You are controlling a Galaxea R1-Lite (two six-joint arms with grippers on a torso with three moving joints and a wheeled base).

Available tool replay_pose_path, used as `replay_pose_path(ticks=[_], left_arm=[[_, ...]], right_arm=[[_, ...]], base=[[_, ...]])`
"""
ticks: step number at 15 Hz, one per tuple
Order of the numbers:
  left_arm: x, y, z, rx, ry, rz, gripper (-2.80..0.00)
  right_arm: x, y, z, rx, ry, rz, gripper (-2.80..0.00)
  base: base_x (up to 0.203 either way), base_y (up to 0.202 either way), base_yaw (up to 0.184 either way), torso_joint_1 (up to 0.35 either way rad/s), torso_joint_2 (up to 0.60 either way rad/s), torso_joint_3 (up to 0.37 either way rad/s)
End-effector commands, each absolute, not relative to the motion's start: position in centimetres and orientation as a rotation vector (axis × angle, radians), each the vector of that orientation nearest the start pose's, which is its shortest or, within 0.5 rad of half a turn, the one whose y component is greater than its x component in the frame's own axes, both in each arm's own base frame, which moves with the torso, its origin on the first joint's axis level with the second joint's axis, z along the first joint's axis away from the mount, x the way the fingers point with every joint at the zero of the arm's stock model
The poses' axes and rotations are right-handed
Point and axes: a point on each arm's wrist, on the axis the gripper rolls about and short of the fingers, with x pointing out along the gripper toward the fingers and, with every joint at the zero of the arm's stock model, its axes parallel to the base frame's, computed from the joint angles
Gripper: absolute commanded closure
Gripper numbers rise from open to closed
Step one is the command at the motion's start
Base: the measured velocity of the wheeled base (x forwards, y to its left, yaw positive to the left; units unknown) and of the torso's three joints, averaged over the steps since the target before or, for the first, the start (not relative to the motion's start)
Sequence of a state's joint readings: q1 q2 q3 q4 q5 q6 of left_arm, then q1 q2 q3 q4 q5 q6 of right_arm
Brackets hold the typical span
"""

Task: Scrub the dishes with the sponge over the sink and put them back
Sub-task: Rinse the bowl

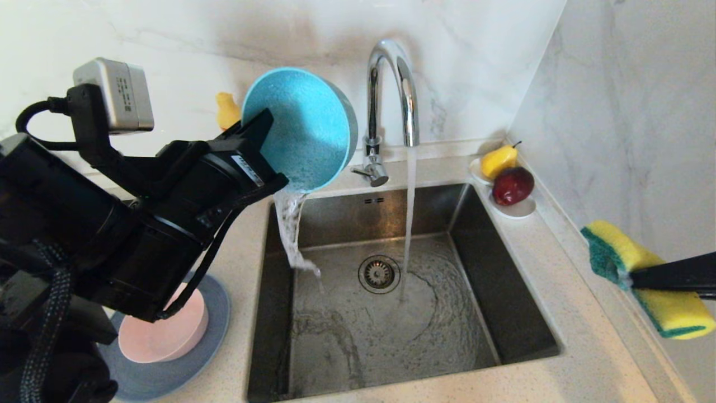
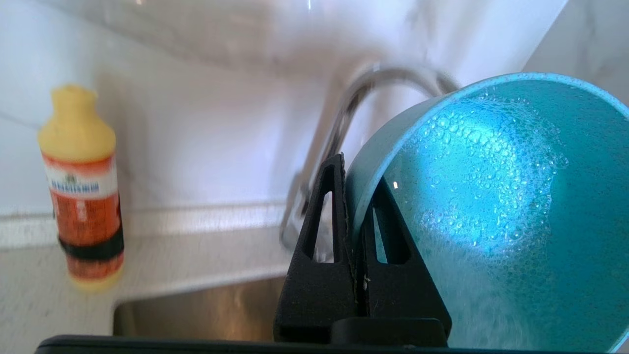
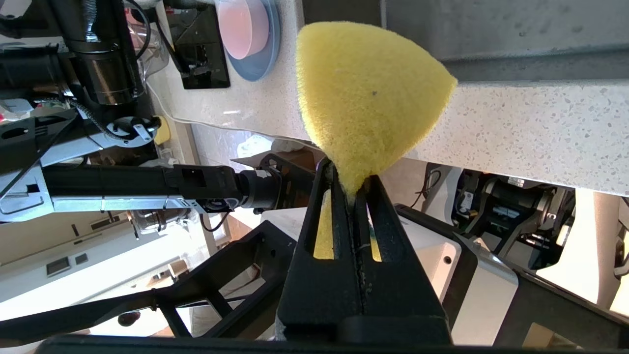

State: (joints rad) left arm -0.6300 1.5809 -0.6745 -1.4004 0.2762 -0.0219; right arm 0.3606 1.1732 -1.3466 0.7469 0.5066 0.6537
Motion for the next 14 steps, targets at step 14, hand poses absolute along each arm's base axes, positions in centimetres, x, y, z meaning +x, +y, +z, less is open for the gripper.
replay_pose_path(ticks=[14], left_arm=[[21.1, -14.6, 26.8, -0.223, -0.569, -0.326, 0.0]], right_arm=[[12.6, 6.0, 31.8, 0.643, 0.844, 0.639, 0.0]], base=[[0.0, 0.0, 0.0, 0.0, 0.0, 0.0]])
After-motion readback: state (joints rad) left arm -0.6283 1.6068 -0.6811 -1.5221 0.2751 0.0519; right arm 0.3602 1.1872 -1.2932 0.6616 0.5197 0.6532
